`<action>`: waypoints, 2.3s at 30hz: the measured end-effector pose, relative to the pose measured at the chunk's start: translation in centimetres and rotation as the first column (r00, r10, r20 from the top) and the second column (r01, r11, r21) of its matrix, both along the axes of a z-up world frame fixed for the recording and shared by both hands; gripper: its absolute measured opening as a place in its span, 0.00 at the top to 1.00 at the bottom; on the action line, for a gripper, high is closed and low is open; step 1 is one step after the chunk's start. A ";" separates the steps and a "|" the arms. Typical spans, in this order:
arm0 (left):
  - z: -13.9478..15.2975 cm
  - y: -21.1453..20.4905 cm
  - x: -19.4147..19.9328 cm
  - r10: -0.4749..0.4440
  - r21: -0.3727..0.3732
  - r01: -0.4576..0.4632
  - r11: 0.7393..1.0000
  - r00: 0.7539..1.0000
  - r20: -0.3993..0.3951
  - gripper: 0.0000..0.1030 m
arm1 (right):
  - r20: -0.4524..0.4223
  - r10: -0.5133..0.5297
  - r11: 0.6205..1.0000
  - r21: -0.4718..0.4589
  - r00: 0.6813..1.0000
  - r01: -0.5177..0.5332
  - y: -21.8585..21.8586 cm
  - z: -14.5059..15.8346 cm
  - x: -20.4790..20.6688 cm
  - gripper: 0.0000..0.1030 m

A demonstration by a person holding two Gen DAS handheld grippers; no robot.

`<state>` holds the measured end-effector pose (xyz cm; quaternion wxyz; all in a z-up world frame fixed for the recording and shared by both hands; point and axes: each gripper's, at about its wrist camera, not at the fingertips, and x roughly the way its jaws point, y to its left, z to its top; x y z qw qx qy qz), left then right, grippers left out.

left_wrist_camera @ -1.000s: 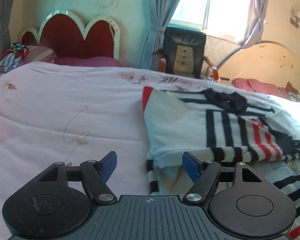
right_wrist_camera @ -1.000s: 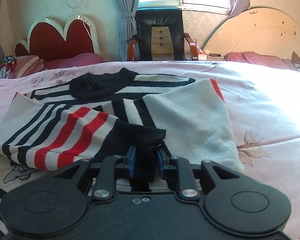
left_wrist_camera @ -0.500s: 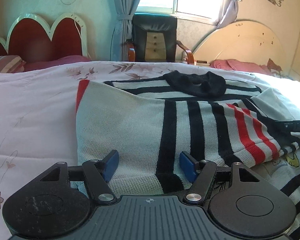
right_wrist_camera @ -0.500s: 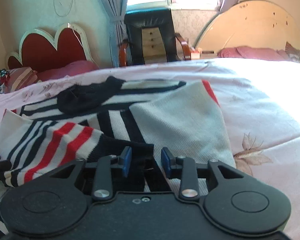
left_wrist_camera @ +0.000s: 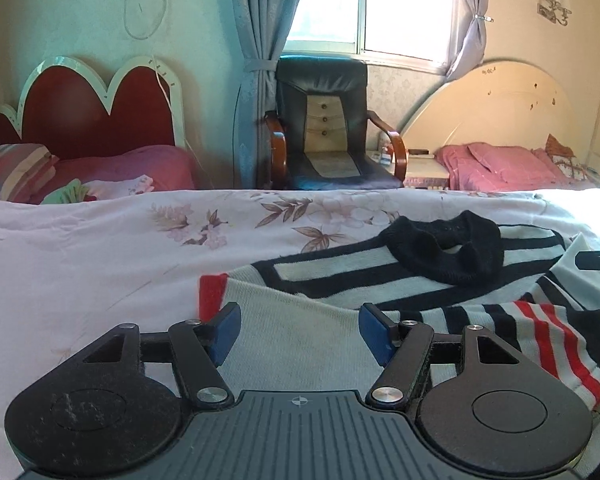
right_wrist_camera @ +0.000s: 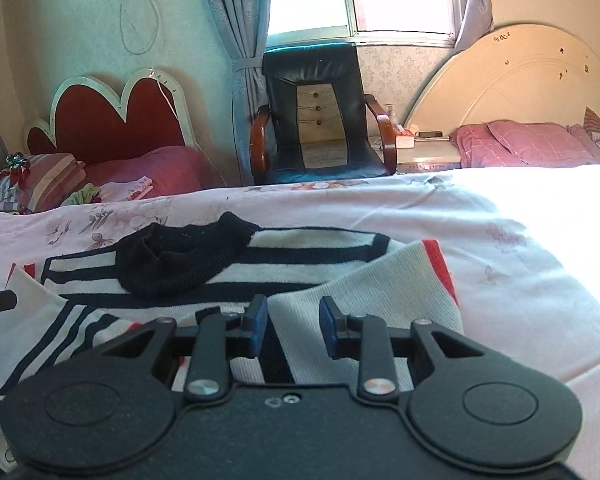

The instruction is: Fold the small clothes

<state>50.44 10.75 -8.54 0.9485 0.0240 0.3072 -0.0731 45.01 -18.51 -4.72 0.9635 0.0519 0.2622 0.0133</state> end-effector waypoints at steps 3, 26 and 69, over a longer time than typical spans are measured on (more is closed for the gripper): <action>-1.0 0.3 2.4 -0.006 -0.007 0.005 1.000 0.998 -0.060 0.36 | -0.025 0.060 0.998 -0.028 0.998 -0.060 1.4 0.1 1.8 0.72; -3.7 0.7 1.7 0.004 0.014 -0.003 1.000 0.998 -0.061 0.36 | -0.075 0.321 0.937 -0.124 0.944 -0.328 9.5 -3.2 2.9 0.82; -2.1 -1.9 -6.8 0.030 0.005 -0.030 1.000 0.999 -0.017 0.36 | -0.074 0.140 0.976 -0.156 0.987 -0.150 4.8 -2.0 -1.4 0.77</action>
